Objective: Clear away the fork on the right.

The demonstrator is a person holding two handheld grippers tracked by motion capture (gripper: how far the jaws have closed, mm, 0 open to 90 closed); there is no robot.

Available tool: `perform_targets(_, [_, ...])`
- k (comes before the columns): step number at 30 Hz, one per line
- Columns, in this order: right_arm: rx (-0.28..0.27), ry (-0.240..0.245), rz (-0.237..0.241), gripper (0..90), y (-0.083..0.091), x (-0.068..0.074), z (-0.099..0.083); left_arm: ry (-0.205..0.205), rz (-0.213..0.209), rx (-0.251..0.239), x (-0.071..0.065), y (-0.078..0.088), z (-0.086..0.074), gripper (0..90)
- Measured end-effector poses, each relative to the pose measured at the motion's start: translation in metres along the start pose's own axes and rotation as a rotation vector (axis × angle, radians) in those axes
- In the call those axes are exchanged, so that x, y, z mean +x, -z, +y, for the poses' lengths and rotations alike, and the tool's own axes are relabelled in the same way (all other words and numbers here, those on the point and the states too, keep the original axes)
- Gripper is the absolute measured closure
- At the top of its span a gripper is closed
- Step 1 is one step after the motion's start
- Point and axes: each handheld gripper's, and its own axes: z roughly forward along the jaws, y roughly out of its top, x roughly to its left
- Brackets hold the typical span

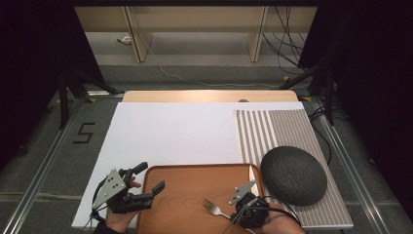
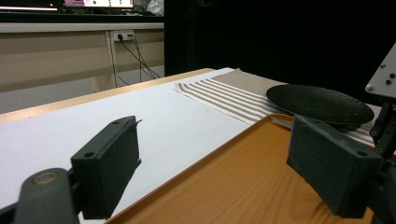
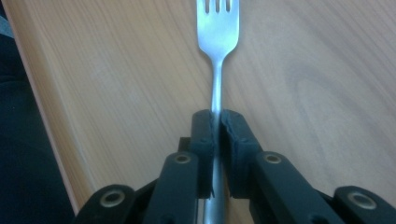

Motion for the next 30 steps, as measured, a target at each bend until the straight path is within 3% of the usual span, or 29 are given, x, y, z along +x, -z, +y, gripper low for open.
perform_targets(3, [-0.027,0.002,-0.002,61.7,0.002,0.001,0.001,0.002,-0.001,0.0,0.0,0.0,0.0,16.2])
perform_targets(4, [-0.027,0.002,-0.002,61.7,0.002,0.001,0.001,0.002,0.0,0.0,0.0,0.0,0.0,16.2])
perform_targets(5, [-0.068,0.018,-0.02,52.4,0.003,0.004,0.003,0.001,0.0,0.0,0.0,0.0,0.0,16.2])
perform_targets(6, [-0.084,0.032,-0.037,49.3,0.004,0.005,0.004,0.001,0.0,0.001,0.0,0.0,0.0,16.2])
perform_targets(10, [-0.143,0.073,-0.037,43.3,0.005,0.01,0.006,0.0,0.001,0.0,0.0,0.0,0.0,16.2])
perform_targets(12, [-0.149,0.11,-0.041,41.3,0.004,0.015,0.007,0.0,0.001,0.001,0.0,0.0,0.0,16.2])
perform_targets(15, [-0.15,0.123,-0.034,39.9,0.001,0.02,0.009,0.0,0.002,0.0,0.0,0.0,0.0,16.2])
perform_targets(17, [-0.145,0.135,-0.038,41.9,-0.002,0.022,0.01,0.0,0.002,0.0,0.0,0.0,0.0,16.2])
perform_targets(22, [-0.13,0.172,-0.032,58.3,-0.005,0.024,0.011,0.0,0.001,0.001,0.0,0.0,0.0,16.2])
perform_targets(26, [-0.129,0.175,-0.05,70.5,-0.007,0.026,0.012,0.0,0.001,0.001,0.0,0.0,0.0,16.2])
perform_targets(30, [-0.089,0.179,-0.054,79.0,-0.009,0.024,0.012,0.001,0.0,0.002,0.0,0.0,0.0,16.2])
